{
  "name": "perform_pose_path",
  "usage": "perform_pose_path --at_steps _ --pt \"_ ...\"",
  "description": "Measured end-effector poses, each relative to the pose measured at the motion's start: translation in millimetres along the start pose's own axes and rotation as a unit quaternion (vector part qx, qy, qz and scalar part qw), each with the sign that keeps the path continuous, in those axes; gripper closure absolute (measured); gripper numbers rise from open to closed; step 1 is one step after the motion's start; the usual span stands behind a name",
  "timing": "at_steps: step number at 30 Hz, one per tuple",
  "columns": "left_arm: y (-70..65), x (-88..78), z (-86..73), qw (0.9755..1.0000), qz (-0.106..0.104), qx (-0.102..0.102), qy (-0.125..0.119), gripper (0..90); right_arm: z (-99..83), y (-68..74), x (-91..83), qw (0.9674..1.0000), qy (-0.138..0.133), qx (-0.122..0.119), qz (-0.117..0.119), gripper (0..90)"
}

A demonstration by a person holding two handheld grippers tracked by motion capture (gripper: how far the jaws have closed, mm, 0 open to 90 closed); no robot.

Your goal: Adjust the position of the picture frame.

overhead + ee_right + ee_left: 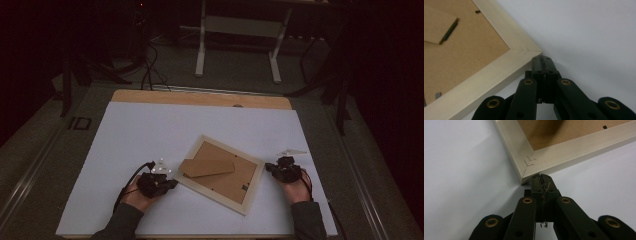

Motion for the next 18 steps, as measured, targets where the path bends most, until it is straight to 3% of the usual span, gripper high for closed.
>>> perform_pose_path --at_steps 12,18 --pt "4.8 -1.7 -1.6 1.0 0.007 -0.004 0.0 90.0 1.0 6.0 3.2 0.9999 0.006 -0.005 0.008 90.0" --pt "23.7 -12.7 -7.2 0.9989 0.022 -0.038 -0.016 90.0 2.1 9.7 4.4 0.9998 0.007 -0.008 0.014 90.0"
Point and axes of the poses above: each handheld gripper's, and its own axes: x roughly forward along the jaws, z roughly out of its top, y roughly to its left, the point moved 9 cm from there along x, roughly forward along the jaws, and after that the axes turned 11 degrees about y, right-handed, at the moved point
